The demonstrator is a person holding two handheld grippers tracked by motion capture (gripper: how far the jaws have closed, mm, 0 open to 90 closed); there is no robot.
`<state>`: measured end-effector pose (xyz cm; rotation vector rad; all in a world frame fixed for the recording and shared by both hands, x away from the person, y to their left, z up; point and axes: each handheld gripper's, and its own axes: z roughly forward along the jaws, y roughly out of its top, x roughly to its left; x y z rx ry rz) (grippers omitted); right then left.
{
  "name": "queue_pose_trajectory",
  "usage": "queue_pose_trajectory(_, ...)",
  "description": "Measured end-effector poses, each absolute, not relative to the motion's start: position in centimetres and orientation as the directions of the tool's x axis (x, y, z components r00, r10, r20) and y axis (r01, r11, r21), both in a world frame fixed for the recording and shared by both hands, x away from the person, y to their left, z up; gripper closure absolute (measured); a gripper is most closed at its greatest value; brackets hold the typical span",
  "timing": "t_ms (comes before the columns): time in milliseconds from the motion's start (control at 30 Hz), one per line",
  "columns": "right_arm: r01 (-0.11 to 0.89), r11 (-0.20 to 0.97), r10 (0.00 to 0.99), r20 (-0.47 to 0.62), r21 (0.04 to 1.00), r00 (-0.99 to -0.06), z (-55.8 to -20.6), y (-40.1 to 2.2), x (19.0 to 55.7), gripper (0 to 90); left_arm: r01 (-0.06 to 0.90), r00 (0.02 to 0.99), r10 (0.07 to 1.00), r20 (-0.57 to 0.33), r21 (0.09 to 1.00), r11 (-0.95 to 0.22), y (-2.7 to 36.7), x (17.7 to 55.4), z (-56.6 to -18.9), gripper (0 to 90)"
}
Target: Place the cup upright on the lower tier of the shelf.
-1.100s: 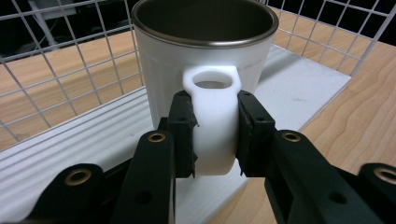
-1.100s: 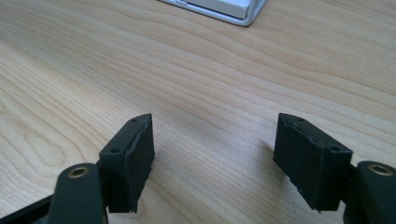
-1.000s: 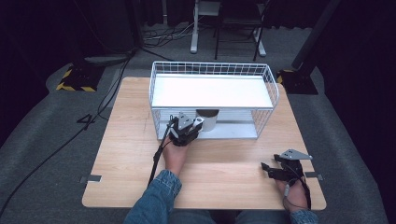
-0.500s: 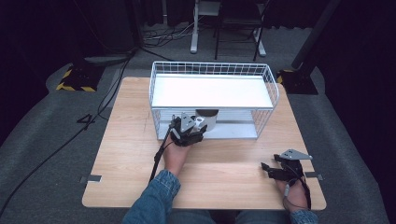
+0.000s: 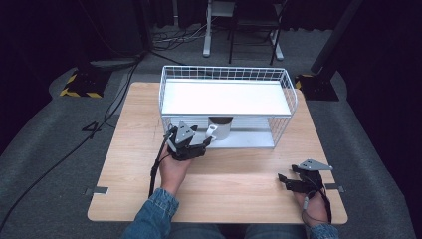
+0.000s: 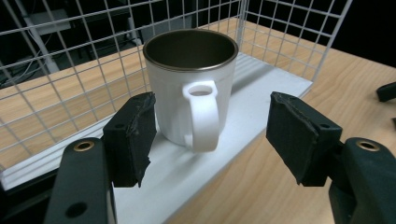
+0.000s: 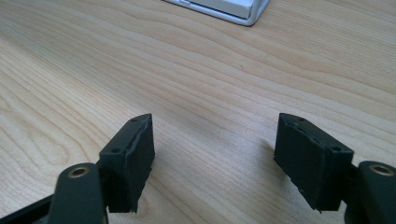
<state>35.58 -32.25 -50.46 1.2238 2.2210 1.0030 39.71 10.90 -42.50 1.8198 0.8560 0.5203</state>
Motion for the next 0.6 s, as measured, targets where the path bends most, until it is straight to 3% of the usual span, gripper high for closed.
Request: queue_pose_trajectory(600, 0.556, 0.352, 0.849, -0.007, 0.753, -0.528, -50.5, -32.2, 35.6, 28.5, 0.354, 0.648, 0.758, -0.075, 0.911, -0.212, 15.6, 34.7, -41.4, 28.8)
